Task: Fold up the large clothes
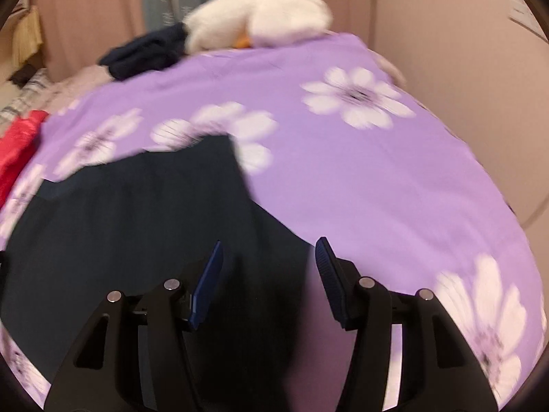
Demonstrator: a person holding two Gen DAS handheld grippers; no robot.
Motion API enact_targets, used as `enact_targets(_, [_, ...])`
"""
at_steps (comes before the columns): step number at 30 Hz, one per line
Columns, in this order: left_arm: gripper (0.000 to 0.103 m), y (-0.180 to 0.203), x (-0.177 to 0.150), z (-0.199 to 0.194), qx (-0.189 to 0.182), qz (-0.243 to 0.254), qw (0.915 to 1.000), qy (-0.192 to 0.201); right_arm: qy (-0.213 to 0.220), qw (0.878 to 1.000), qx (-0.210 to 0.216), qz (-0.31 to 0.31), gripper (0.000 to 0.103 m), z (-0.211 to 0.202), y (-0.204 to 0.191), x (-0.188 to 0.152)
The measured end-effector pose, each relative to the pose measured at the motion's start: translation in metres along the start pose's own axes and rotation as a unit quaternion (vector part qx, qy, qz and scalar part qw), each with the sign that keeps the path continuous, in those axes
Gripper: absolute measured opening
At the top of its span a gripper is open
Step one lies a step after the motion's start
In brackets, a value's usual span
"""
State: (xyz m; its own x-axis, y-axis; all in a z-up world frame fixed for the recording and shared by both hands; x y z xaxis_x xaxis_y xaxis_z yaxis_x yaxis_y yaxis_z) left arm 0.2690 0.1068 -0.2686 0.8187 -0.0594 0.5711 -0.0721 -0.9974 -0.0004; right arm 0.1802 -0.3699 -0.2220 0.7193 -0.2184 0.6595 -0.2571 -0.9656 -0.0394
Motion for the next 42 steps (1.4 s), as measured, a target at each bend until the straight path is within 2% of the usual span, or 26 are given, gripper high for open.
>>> enact_targets(4, [0.077,0.04,0.02,0.021,-0.004,0.042,0.9991,-0.001,-0.023,0.998,0.053,-0.024,0.055,0.031,-0.049,0.018])
enact_targets(8, [0.077,0.059,0.027,0.049,0.002,0.06,0.998,-0.019,-0.055,0.996,0.035,-0.053,0.055,0.065,-0.071,0.021])
enact_targets(13, [0.086,0.054,0.026,0.065,0.008,0.062,0.9978,-0.023,-0.074,0.996,-0.003,-0.041,0.056,0.087,-0.041,0.028])
enact_targets(15, [0.087,0.05,0.026,0.064,0.009,0.06,0.998,-0.02,-0.073,0.997,0.003,-0.017,0.056,0.085,-0.026,0.026])
enact_targets(19, [0.086,0.041,0.02,0.052,0.028,0.053,0.998,-0.016,-0.055,0.997,-0.043,0.023,0.056,0.069,0.005,0.028])
enact_targets(21, [0.085,0.043,0.011,0.038,0.034,0.064,0.9973,-0.011,-0.044,0.998,-0.046,0.024,0.056,0.057,0.006,0.026])
enact_targets(24, [0.085,0.055,-0.004,0.015,0.016,0.076,0.997,0.003,-0.024,1.0,-0.015,0.002,0.056,0.03,-0.015,0.017])
enact_targets(28, [0.09,0.077,-0.027,-0.019,-0.013,0.083,0.996,0.03,-0.01,0.998,0.047,-0.049,0.057,-0.008,-0.073,-0.016])
enact_targets(30, [0.09,0.089,-0.041,-0.03,-0.025,0.086,0.9953,0.035,-0.005,0.995,0.06,-0.078,0.058,-0.02,-0.097,-0.033])
enact_targets(34, [0.09,0.104,-0.065,-0.035,-0.027,0.093,0.9947,0.035,-0.007,0.989,0.071,-0.131,0.059,-0.029,-0.131,-0.064])
enact_targets(36, [0.09,0.104,-0.074,-0.03,-0.027,0.087,0.9955,0.025,-0.016,0.986,0.054,-0.156,0.059,-0.023,-0.136,-0.077])
enact_targets(42, [0.094,0.095,-0.088,-0.031,-0.02,0.071,0.9971,0.02,-0.013,0.99,0.047,-0.131,0.06,-0.022,-0.11,-0.083])
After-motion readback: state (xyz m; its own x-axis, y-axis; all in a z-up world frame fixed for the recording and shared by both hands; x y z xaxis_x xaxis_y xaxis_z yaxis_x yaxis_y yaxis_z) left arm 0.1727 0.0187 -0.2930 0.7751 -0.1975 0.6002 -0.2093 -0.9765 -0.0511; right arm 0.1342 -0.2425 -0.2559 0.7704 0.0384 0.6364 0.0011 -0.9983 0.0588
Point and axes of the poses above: each gripper's, at about its wrist camera, not at the fingertips, and z roughly the way its jaws point, y to its right, x to its top, the point moved 8 cm from there along z, roughly the way its jaws point
